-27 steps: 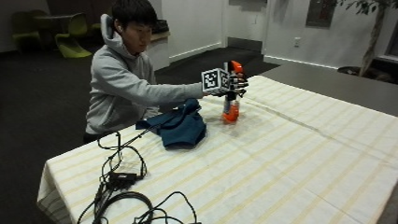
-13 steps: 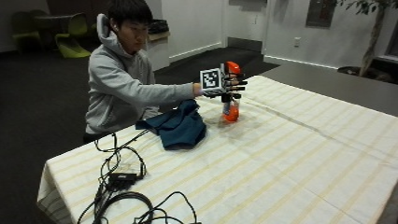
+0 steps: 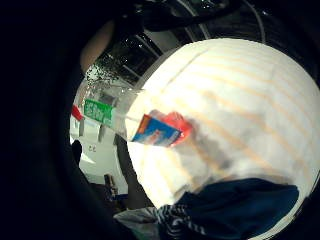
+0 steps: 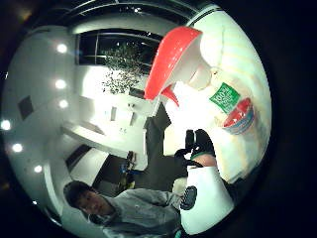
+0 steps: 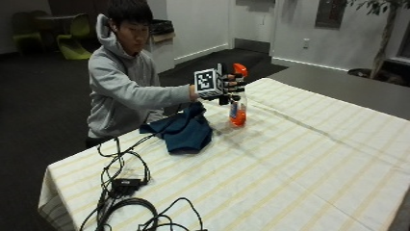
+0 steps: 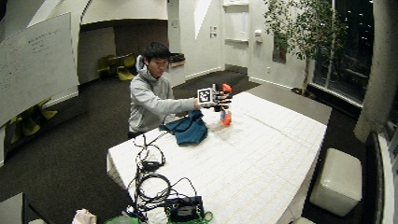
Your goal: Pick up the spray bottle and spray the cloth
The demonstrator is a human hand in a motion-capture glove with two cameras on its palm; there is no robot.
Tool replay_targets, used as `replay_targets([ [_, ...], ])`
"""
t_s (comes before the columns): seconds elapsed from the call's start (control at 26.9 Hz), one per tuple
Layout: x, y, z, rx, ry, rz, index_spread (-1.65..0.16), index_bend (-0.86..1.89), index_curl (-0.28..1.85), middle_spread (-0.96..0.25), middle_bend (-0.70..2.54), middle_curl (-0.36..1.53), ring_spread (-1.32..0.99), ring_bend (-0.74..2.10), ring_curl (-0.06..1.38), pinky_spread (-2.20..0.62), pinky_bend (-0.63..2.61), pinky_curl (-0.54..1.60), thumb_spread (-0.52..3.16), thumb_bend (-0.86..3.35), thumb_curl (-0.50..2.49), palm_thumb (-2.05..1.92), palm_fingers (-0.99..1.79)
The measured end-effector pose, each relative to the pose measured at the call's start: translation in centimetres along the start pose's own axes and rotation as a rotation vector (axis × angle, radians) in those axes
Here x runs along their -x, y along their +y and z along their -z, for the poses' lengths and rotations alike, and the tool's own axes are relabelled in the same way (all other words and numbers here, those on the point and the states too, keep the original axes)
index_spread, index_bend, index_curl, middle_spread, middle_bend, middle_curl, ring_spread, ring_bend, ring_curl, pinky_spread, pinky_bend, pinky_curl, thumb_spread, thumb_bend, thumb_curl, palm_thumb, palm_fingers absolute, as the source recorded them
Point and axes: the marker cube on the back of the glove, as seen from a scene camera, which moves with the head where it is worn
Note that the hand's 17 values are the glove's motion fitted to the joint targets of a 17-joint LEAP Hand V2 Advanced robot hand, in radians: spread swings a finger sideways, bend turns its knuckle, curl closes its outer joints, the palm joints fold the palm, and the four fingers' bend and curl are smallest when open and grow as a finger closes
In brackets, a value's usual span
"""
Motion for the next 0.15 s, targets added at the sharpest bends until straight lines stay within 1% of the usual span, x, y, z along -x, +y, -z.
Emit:
replay_targets([
  [0.15, -0.40, 0.73, 0.97, 0.000, 0.024, 0.005, -0.33, 0.10, 0.24, 0.04, 0.22, 0.37, 0.10, 0.26, 0.33, 0.26, 0.68, 0.39, 0.67, -0.03, 0.63, 0.95, 0.07],
])
